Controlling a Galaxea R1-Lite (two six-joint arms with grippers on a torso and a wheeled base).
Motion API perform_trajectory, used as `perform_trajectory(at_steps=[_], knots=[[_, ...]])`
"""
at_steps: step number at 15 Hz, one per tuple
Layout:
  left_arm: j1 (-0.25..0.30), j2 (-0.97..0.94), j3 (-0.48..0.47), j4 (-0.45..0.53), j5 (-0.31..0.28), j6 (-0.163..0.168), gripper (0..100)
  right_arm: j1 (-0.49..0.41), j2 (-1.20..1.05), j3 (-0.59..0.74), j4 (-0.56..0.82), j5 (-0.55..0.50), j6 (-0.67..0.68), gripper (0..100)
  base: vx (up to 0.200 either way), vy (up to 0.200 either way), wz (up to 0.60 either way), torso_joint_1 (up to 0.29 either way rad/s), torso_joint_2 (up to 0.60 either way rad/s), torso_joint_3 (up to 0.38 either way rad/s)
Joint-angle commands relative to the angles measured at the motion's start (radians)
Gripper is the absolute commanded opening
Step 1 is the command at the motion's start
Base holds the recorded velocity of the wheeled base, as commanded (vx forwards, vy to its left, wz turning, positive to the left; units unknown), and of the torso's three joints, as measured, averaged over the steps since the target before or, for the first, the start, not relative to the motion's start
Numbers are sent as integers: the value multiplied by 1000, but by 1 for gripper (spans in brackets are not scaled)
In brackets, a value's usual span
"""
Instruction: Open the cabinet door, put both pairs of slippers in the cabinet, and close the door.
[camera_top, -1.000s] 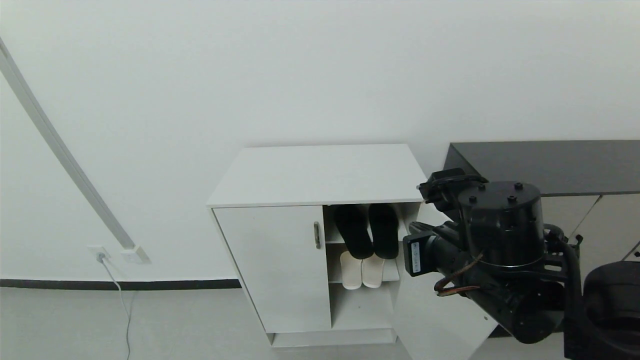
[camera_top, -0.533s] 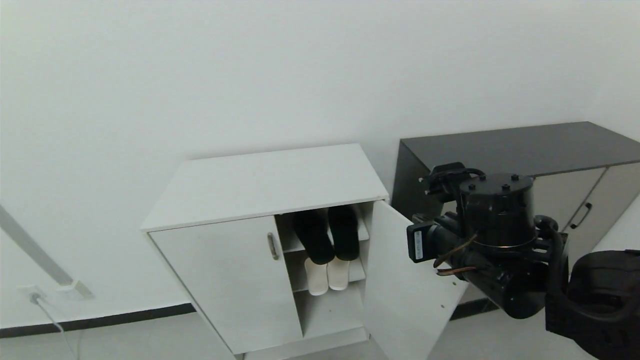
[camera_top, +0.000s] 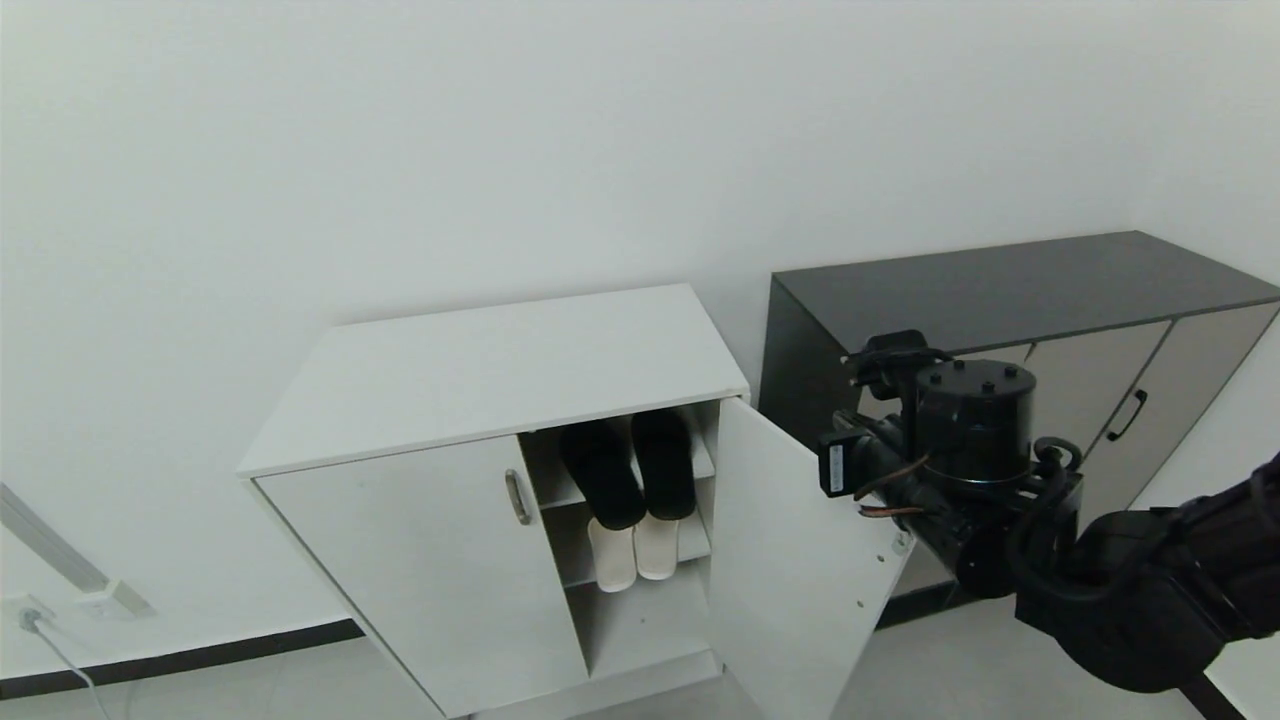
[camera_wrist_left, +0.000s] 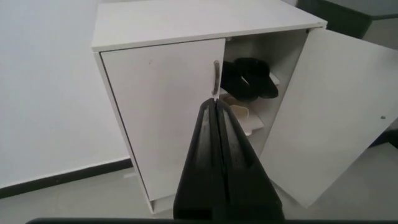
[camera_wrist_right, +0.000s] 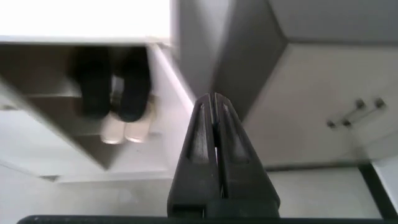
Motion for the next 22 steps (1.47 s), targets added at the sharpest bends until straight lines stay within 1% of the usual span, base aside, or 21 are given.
perform_trajectory(at_steps=[1,3,7,11,13,16,22], knots=[[0,2,0,0,0,-1,0,-38,18,-5,0,14,-1,0,-200,0,0,12,12,2],[0,2,0,0,-2,1,0,-79,35,-16,0,20,-1,0,-200,0,0,-15,-5,5],[0,2,0,0,0,-1,0,-150,106,-55,-2,36,-1,0,0,0,0,0,0,0],[0,2,0,0,0,-1,0,-233,181,-90,0,126,10,0,0,0,0,0,0,0],[0,2,0,0,-2,-1,0,-260,202,-97,1,198,33,0,0,0,0,0,0,0],[0,2,0,0,-2,-1,0,-277,208,-96,6,243,45,0,0,0,0,0,0,0],[0,2,0,0,0,-1,0,-277,233,-93,13,249,47,0,0,0,0,0,0,0]])
